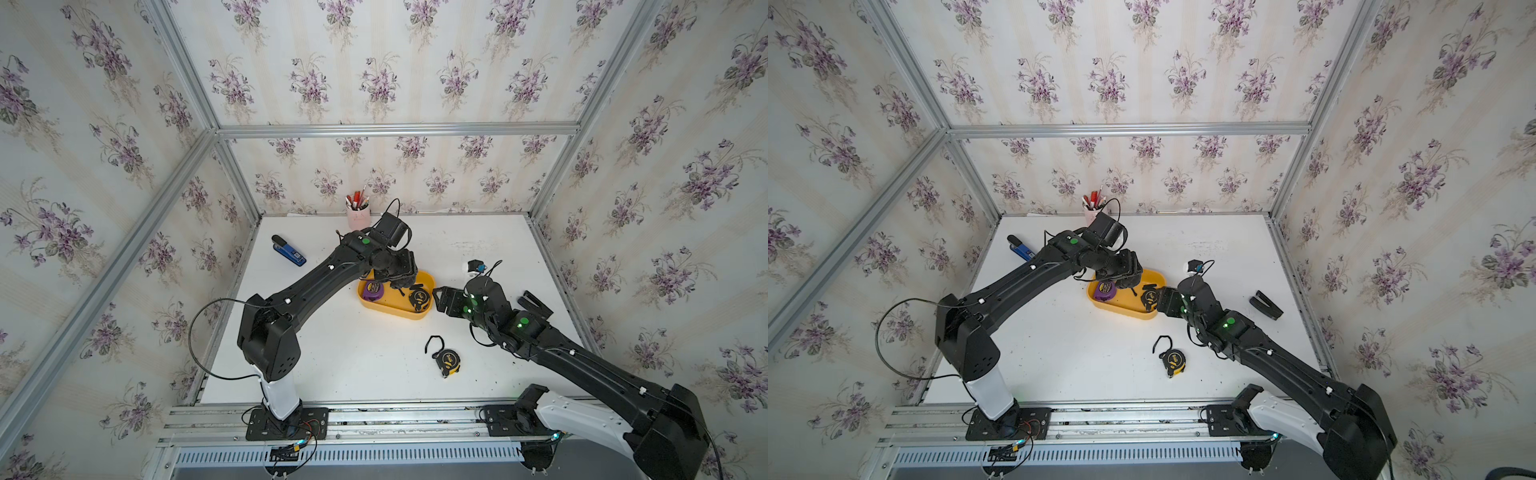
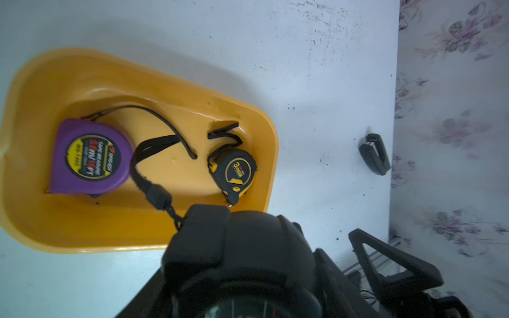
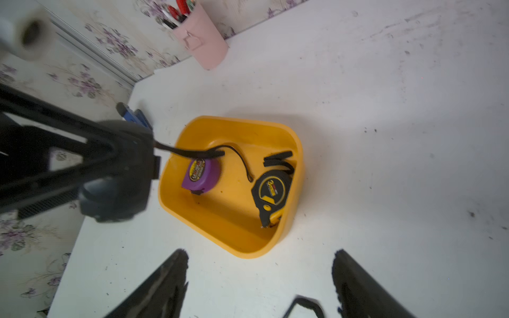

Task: Take the tape measure out of the storage box
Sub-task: Pick up the tape measure from the storage box, then place the tape measure at the center of the board.

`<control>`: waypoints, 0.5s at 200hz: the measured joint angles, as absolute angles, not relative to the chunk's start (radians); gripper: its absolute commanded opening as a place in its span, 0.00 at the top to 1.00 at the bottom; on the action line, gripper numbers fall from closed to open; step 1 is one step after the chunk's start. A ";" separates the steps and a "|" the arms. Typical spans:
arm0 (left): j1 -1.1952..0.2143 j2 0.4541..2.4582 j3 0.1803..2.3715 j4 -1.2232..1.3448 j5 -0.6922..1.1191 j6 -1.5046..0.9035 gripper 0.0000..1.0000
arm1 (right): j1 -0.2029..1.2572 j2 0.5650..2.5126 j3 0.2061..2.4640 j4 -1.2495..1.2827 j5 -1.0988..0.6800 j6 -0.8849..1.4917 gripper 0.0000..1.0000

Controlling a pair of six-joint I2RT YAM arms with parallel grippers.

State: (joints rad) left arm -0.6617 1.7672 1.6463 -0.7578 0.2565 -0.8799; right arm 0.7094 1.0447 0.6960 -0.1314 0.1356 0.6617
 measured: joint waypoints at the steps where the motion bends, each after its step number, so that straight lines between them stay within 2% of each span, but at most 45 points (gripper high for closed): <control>1: -0.662 1.766 1.644 -0.754 0.258 -0.886 0.83 | 0.709 1.045 0.694 -0.125 0.134 0.662 0.15; 49: -0.679 1.716 1.619 -0.617 0.281 -1.099 0.82 | 0.710 1.084 0.678 0.142 0.010 0.662 0.17; 100: -0.683 1.731 1.628 -0.580 0.302 -1.188 0.82 | 0.712 1.077 0.652 0.274 -0.064 0.677 0.18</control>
